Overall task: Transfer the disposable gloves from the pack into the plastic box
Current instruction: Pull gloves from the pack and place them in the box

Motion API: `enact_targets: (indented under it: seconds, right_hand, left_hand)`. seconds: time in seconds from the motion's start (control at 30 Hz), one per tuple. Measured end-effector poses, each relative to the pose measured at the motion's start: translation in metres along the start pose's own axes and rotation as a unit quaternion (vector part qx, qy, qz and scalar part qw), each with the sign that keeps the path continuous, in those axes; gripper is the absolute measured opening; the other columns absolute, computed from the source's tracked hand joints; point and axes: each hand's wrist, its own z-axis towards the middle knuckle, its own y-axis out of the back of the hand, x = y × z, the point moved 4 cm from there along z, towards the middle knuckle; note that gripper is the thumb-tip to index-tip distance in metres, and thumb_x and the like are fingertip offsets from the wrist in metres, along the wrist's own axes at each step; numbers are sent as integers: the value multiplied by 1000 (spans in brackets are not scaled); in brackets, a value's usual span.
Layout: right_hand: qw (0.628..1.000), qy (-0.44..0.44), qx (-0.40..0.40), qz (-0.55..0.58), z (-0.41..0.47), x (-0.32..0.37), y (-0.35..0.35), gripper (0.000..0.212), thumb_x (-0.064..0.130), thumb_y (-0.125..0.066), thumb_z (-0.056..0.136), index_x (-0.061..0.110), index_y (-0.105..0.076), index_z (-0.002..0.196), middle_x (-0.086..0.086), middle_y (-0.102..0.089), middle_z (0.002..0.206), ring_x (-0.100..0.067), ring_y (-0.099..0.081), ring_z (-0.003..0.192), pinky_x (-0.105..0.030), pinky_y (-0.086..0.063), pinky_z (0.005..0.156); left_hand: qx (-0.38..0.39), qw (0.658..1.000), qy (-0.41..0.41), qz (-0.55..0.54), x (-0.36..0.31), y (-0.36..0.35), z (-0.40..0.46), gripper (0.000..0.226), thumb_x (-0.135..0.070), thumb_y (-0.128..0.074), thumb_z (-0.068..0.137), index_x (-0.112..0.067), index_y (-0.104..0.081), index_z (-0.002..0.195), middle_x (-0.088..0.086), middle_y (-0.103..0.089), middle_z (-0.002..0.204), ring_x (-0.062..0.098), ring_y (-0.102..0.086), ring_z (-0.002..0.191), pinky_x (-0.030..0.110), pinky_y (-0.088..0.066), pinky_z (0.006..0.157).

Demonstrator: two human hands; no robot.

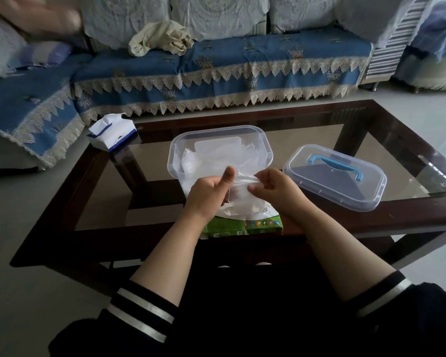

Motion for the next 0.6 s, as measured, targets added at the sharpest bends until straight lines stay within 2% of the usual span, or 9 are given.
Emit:
enact_targets:
  seconds: [0.07, 0.13, 0.2, 0.27, 0.33, 0.37, 0.47, 0.6]
  right_hand:
    - [999, -1, 28, -38, -1, -4, -1, 51, 34, -78, 77, 16, -53, 117, 5, -61, 106, -12, -59, 98, -26, -48, 85]
    - [994, 1, 73, -79, -5, -7, -5, 71, 35, -82, 72, 16, -44, 129, 5, -57, 116, -15, -56, 108, -29, -47, 89]
    - [982, 0, 118, -145, -8, -9, -10, 83, 35, -84, 69, 14, -36, 133, 1, -54, 118, -19, -53, 110, -29, -45, 88]
    - [962, 0, 151, -228, -9, -13, -17, 84, 38, -84, 67, 9, -35, 130, -7, -55, 125, -25, -52, 114, -37, -46, 93]
    - [941, -1, 165, -295, -10, -15, -21, 84, 44, -82, 69, 9, -34, 128, -12, -52, 128, -28, -48, 118, -45, -45, 97]
    - [933, 3, 167, -318, -9, -15, -23, 83, 46, -80, 70, 9, -33, 128, -11, -51, 129, -29, -46, 120, -47, -43, 98]
    - [921, 21, 164, -352, -10, -13, -26, 77, 46, -76, 74, 9, -34, 127, -8, -49, 132, -28, -43, 123, -47, -41, 100]
    - [929, 9, 151, -338, -10, -16, -24, 81, 45, -77, 75, 13, -30, 133, -11, -48, 132, -29, -44, 123, -44, -41, 99]
  left_hand:
    - [-4, 1000, -3, 0, 0, -3, 2, 55, -60, -56, 87, -7, -69, 75, 1, -70, 72, 12, -64, 70, 26, -49, 69]
    - [8, 999, -10, 40, 0, -7, 4, 10, -25, -64, 92, -21, -70, 85, -8, -70, 85, 10, -66, 85, 23, -51, 77]
    - [21, 997, -6, 71, -2, -9, 4, 14, -15, -60, 93, -27, -67, 92, -13, -66, 92, 6, -61, 88, 20, -49, 75]
    - [18, 997, 16, 68, -7, -8, 4, 15, -27, -58, 95, -24, -62, 81, -10, -58, 78, 6, -53, 72, 20, -41, 62]
    - [-1, 995, 26, 94, -14, -10, 7, 42, -46, -55, 95, -19, -45, 65, -5, -44, 61, 11, -44, 59, 25, -34, 56]
    - [-19, 992, 29, 121, -15, -11, 9, 47, -51, -53, 94, -18, -42, 63, -5, -43, 61, 12, -45, 59, 26, -35, 57]
    - [-71, 979, 13, 189, -18, -16, 13, 40, -54, -53, 93, -16, -56, 79, -4, -59, 81, 18, -60, 82, 30, -48, 72]
    - [-75, 985, -28, 151, -16, -16, 17, 32, -35, -54, 98, -8, -69, 105, 4, -70, 95, 21, -65, 92, 29, -50, 78]
